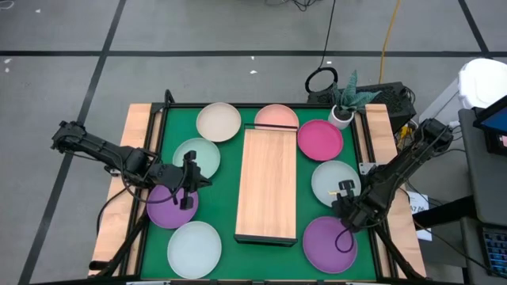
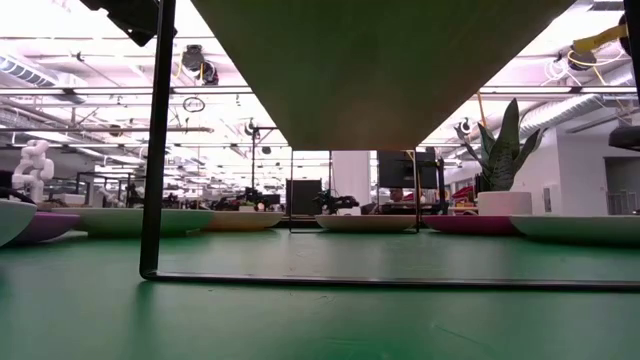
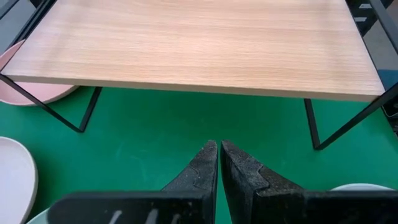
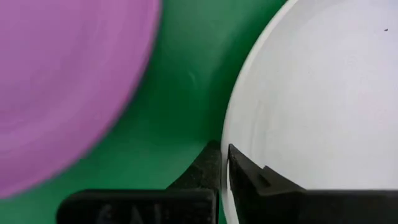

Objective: Place and stack plates onto a shelf
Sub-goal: Put the right grey plate on the shelf

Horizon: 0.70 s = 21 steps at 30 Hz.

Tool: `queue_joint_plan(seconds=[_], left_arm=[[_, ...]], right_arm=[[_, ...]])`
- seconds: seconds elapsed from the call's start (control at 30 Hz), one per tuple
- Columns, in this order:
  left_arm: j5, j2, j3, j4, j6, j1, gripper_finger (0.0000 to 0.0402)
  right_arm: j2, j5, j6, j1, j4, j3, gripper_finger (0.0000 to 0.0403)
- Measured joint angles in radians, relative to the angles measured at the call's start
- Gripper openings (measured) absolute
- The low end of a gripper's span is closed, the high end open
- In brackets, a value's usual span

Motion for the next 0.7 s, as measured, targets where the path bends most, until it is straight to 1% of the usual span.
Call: queue_joint_plan(seconds=[0.2,0.33,0.43,0.7], left_arm=[[0.0,0.0,0.0,0.001,0.0,0.0,0.0024],[0.0,0.0,0.0,0.001,0.0,0.0,0.0024],[0.0,0.0,0.0,0.002,0.001,0.0,0.0024],[-0.001,0.0,0.0,0.003,0.001,0.0,0.0024]], right_arm=[[-0.001,0.028,0.012,0.0,-0.032,0.102,0.0],[0.014,0.043,0.081,-0.003,-0.087,0.188,0.0],[0.066,0.072,0.133,-0.003,-0.207,0.293,0.0],[0.256,0.086,0.154,-0.003,-0.567,0.611,0.0]])
